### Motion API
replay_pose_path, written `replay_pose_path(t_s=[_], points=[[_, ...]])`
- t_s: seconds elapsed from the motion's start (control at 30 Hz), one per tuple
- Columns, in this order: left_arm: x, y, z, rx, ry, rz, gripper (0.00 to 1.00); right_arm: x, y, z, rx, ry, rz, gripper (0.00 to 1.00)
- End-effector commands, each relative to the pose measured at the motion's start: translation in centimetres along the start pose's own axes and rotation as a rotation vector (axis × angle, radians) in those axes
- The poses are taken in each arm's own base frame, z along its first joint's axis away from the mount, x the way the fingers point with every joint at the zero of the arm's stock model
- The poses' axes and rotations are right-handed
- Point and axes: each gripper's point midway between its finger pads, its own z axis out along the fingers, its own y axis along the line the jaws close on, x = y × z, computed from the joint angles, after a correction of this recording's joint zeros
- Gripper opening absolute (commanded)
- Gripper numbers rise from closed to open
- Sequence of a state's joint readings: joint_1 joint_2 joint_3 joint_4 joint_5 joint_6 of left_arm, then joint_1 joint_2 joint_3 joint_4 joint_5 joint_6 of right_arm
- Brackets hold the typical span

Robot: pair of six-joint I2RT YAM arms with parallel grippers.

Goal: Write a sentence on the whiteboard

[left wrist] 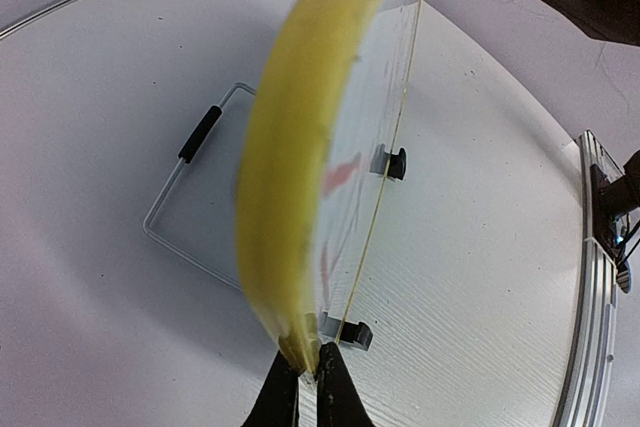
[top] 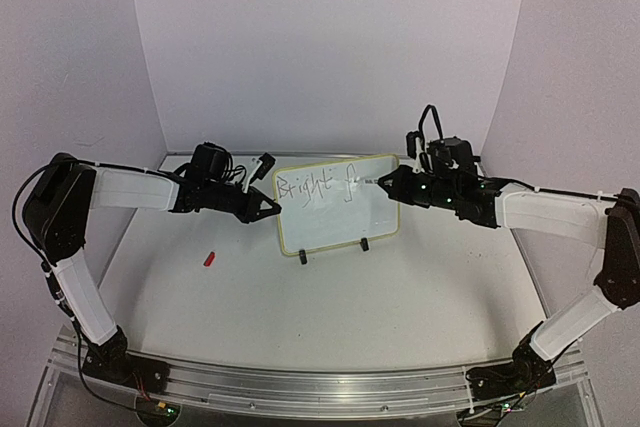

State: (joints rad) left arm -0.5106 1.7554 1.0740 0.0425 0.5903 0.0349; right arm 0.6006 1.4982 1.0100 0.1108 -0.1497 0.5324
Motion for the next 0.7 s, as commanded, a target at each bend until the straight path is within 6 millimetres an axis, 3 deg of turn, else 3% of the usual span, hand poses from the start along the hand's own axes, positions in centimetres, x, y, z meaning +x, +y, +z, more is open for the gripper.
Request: replay_pose_path(t_s=[0.0,0.17,0.33,0.67], points=[[0.4,2.2,0.2,-0.1,0.029,0.017,0.0,-0.2,-0.4,-0.1,0.019,-0.012,0.004,0.0],[0.4,2.2,0.2,-0.099,0.03,0.016,0.0,0.9,-1.0,0.0,0.032,0.015,0.013,0.0],[0.4,2.2,0.1,-0.099,0.029,0.016,0.0,0.7,-1.0,0.0,0.037,0.02,0.005,0.0],[0.5,2.2,0.1,-0.1,0.03,0.017,0.0,-1.6,0.0,-0.9,0.033,-0.042,-0.016,0.0]])
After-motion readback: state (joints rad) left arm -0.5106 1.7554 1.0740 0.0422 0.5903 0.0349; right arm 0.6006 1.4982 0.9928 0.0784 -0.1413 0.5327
